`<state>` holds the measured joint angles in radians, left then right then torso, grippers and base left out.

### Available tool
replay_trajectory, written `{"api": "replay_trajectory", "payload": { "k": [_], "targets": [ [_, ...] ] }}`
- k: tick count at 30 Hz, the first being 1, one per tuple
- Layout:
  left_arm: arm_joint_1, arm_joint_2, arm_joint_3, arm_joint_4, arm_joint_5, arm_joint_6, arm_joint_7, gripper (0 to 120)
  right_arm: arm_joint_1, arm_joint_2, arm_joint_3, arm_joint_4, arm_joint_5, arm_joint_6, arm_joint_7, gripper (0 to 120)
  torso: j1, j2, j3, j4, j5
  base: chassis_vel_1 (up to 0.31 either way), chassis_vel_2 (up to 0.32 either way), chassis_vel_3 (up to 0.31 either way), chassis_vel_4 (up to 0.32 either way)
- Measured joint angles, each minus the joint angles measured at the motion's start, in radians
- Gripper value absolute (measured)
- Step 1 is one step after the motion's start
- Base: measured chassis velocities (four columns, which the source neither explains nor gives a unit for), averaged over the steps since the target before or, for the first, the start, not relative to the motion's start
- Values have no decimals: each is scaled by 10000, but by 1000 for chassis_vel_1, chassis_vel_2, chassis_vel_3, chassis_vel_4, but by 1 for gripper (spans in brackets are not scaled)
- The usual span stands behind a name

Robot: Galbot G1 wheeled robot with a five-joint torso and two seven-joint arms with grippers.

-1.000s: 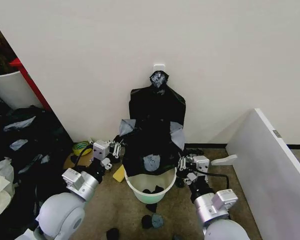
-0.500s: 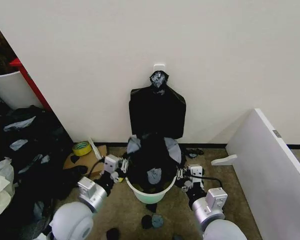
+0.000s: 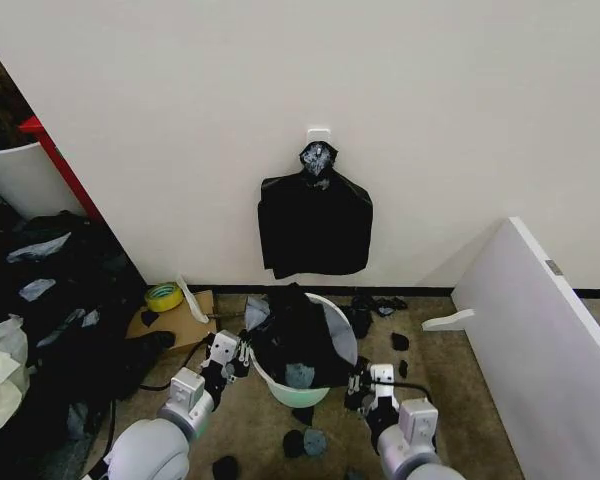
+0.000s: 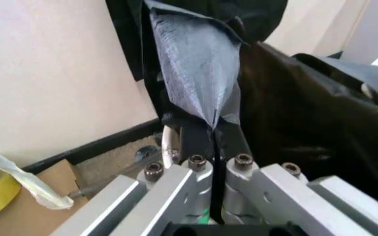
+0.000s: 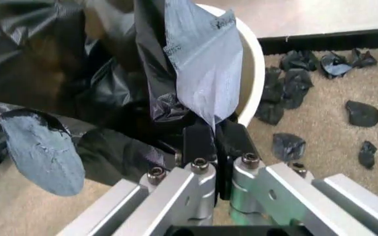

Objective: Place the garbage bag over the trash bin.

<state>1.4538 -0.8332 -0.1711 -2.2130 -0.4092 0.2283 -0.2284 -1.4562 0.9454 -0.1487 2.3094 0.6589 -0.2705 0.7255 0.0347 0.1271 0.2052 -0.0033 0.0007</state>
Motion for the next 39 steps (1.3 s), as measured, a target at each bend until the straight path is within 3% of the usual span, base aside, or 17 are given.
{"api": "replay_trajectory", "payload": {
  "k": [16,20,26,39],
  "targets": [
    [606,319,-60,-759,248,669,-395,0,-561,-300,97,346,-622,38,10,0,0,0,0,0,0,0,0,0,0],
    [920,425,-123,-984,329,1288,-599,0,-695,-324,-96,43,-1478,100,-296,0,0,0,0,0,0,0,0,0,0],
    [977,427,9,-914,371,1795,-803,0,-604,-285,-408,-710,-2540,189,-544,0,0,0,0,0,0,0,0,0,0],
    [818,485,681,-546,814,2398,-852,0,-502,-244,-542,-1340,-3091,15,-468,0,0,0,0,0,0,0,0,0,0]
  ]
}}
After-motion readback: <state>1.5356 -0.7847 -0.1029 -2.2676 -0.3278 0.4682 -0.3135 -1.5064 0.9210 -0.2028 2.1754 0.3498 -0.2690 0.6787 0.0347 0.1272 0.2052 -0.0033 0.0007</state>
